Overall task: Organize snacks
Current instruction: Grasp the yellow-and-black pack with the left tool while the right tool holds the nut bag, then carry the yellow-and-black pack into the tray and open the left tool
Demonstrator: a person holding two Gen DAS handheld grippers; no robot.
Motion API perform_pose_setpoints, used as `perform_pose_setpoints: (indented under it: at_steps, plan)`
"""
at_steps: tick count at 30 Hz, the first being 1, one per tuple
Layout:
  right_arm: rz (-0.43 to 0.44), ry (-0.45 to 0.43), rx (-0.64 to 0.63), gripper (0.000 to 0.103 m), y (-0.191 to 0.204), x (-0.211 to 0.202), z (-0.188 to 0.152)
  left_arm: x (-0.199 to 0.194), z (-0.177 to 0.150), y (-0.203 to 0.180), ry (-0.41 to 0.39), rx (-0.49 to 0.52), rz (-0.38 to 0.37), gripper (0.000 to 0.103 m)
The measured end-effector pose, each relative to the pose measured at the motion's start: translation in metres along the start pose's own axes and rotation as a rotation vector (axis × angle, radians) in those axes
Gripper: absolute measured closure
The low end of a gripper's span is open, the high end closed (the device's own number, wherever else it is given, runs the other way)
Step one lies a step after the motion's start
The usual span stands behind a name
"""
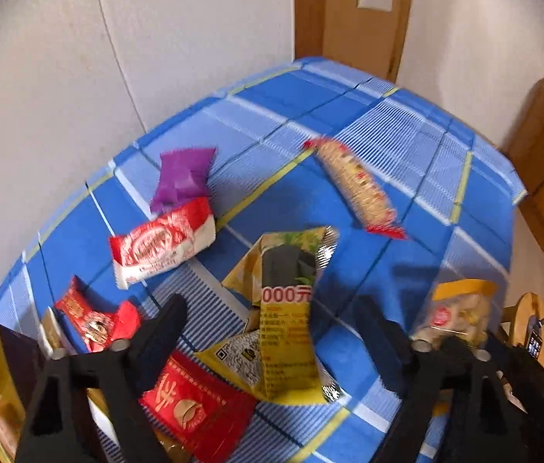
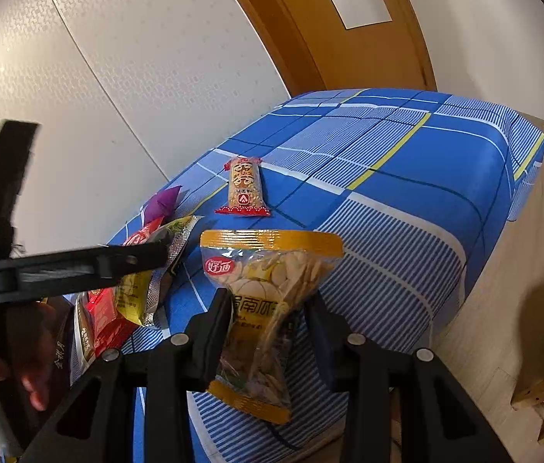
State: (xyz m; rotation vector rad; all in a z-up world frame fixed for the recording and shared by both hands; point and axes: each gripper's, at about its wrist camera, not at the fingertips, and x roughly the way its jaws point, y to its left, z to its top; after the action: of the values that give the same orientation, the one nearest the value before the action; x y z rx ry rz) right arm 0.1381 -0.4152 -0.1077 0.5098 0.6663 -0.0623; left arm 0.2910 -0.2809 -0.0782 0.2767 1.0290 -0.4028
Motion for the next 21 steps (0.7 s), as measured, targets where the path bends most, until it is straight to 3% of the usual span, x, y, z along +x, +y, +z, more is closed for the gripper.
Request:
perform_pose_setpoints:
  at_steps: [1,3,4,6,8,16,21]
  plan:
    - [0.004,0.001,0.004,0.064,0.0,0.0,0.0,0.008,0.001,0.0,0.019,-0.012,-0.011,0.032]
    - [0.008,0.004,0.006,0.064,-0.001,0.0,0.0,0.019,-0.001,0.006,0.076,-0.053,-0.049,0.035]
    - [0.008,0.004,0.006,0.064,0.0,0.0,0.0,0.021,-0.002,0.007,0.09,-0.065,-0.064,0.042]
    - [0.004,0.005,0.002,0.064,0.001,0.001,0.0,0.021,-0.003,0.008,0.081,-0.062,-0.054,0.053]
    - [0.003,0.005,0.001,0.064,0.001,0.0,0.0,0.021,-0.004,0.006,0.082,-0.054,-0.038,0.058]
    - [0.007,0.001,0.012,0.064,0.0,0.001,0.0,0.01,-0.013,0.0,0.041,-0.031,0.023,0.068]
    - [0.012,-0.004,0.012,0.066,0.001,0.0,-0.001,-0.008,-0.024,0.004,0.006,-0.05,0.003,0.068]
